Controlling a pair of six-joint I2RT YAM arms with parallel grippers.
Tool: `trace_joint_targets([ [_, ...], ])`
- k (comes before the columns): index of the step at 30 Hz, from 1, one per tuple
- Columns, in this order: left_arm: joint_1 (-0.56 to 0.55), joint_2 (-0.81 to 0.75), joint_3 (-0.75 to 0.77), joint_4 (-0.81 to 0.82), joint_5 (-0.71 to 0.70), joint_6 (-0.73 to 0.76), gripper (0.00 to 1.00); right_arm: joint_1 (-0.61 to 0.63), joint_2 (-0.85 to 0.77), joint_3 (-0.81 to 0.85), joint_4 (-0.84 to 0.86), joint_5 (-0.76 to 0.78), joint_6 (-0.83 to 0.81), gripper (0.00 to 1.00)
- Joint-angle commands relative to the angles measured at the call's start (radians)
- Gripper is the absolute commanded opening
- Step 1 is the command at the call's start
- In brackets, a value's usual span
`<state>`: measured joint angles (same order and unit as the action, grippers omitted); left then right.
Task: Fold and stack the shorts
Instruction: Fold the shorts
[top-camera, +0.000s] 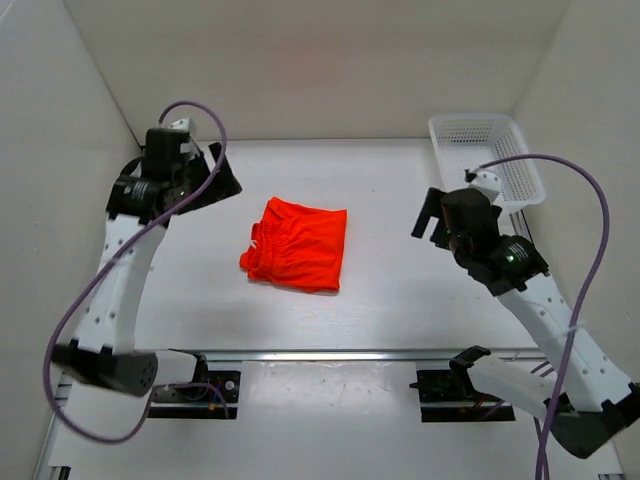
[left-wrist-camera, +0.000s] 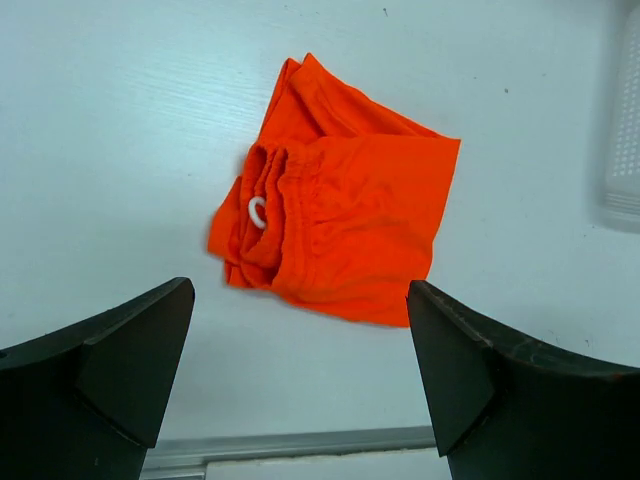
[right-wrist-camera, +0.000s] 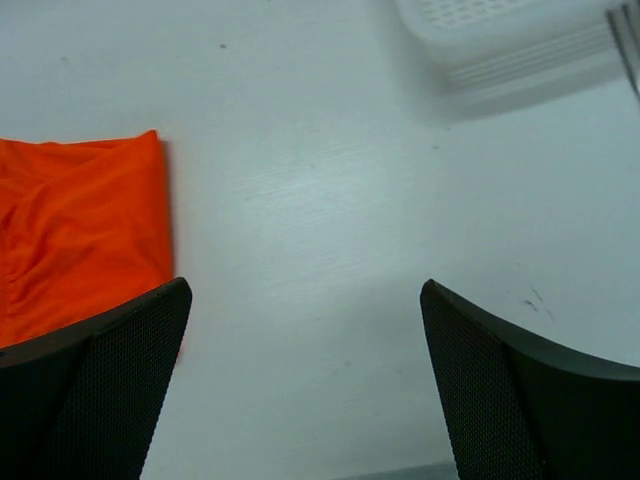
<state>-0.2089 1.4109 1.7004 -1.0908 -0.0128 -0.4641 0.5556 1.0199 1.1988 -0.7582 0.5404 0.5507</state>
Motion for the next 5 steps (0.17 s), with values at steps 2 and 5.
trace_joint_targets([
  [2,-0.004,-0.240,-0.159,0.040,-0.087,-0.015,0.99,-0.002,-0.085,-0.053,-0.156,0.154,0.044,1.00],
  [5,-0.004,-0.328,-0.240,0.064,-0.107,-0.056,0.99,-0.011,-0.107,-0.070,-0.156,0.165,0.035,1.00],
])
